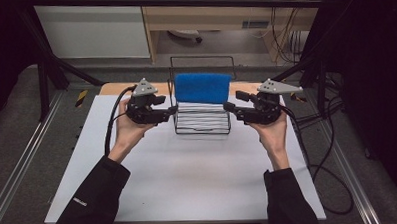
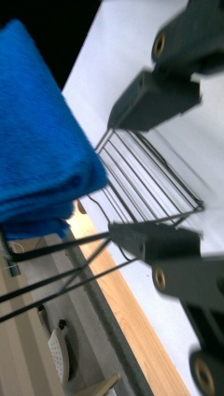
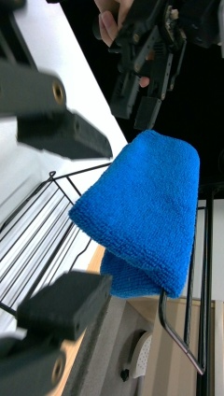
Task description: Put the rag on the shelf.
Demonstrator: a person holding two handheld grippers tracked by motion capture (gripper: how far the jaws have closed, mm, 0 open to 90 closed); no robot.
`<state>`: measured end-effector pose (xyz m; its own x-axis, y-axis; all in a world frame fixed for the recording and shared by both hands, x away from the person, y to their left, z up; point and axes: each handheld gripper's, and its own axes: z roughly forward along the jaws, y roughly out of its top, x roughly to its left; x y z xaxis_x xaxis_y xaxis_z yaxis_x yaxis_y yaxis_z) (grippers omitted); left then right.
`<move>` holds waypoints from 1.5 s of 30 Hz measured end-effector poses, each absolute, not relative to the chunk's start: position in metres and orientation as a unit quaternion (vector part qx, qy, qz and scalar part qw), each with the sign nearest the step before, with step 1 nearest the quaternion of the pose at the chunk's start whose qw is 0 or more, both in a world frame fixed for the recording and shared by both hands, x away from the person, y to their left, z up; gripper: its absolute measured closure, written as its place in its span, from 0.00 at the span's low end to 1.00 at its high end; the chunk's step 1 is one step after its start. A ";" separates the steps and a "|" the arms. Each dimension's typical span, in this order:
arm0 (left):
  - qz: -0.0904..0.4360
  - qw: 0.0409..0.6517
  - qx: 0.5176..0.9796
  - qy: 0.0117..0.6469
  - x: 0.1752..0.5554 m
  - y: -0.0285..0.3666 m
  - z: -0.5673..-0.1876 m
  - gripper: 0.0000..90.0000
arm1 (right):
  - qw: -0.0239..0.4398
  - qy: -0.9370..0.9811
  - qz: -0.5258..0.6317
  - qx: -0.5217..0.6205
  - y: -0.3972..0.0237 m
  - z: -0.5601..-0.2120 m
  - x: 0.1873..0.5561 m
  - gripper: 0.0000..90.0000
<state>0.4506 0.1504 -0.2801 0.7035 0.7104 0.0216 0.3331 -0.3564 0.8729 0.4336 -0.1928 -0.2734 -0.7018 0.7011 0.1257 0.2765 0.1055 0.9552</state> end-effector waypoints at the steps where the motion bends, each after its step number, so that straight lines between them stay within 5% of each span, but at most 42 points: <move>1: 0.204 0.463 0.798 0.329 0.449 0.153 -0.282 0.41 | 0.183 0.720 0.577 0.341 -0.193 -0.273 0.432 0.32; 8: 0.200 0.465 0.791 0.344 0.440 0.172 -0.299 0.28 | 0.173 0.729 0.566 0.345 -0.197 -0.278 0.427 0.12; 17: 0.201 0.455 0.787 0.364 0.426 0.199 -0.328 0.12 | 0.158 0.743 0.547 0.352 -0.204 -0.297 0.420 0.04; 45: 0.184 0.434 0.779 0.413 0.371 0.278 -0.411 0.11 | 0.115 0.774 0.499 0.372 -0.229 -0.390 0.386 0.01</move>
